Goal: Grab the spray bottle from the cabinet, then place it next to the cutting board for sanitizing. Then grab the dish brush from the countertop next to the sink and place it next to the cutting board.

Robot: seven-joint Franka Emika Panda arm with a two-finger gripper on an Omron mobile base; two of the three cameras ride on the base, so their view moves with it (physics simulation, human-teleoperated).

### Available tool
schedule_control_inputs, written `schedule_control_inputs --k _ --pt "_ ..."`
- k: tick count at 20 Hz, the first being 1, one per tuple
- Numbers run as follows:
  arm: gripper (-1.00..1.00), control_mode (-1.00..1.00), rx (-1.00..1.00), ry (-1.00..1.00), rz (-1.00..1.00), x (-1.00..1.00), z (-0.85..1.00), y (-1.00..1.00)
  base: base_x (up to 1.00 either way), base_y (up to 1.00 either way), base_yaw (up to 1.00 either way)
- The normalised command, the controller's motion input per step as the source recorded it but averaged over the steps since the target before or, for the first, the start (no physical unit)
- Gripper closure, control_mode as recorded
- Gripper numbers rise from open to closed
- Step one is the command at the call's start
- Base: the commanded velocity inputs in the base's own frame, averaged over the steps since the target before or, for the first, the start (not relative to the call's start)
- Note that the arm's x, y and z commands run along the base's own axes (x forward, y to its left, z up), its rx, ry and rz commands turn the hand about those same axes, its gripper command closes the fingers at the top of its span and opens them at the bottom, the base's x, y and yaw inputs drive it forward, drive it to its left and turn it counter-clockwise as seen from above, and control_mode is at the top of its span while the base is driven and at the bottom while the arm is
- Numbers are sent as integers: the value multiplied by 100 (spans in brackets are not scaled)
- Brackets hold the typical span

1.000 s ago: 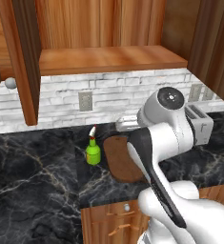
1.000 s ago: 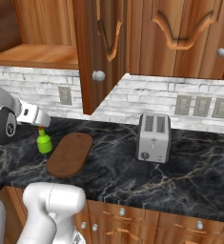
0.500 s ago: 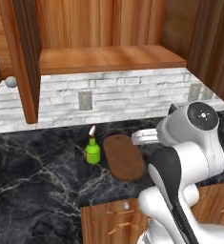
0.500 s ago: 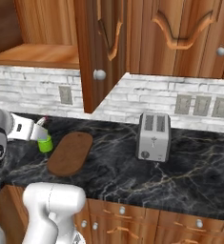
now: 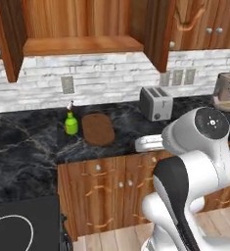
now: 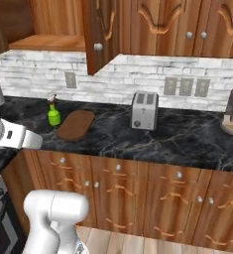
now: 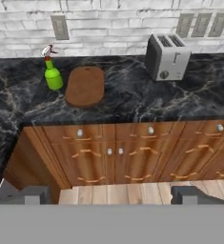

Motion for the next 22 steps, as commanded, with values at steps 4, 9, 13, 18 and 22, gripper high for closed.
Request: schedule_control_inputs --k 4,9,13,18,22 --pt "-100 100 0 0 0 0 0 0 -53 -98 -33" --pt "-100 100 0 0 0 0 0 0 -6 -77 -59" --pt "-100 100 0 0 0 0 0 0 36 -61 -43" --pt "-100 100 0 0 0 0 0 0 66 -98 -5" --pt "-100 100 0 0 0 0 0 0 85 -100 6"
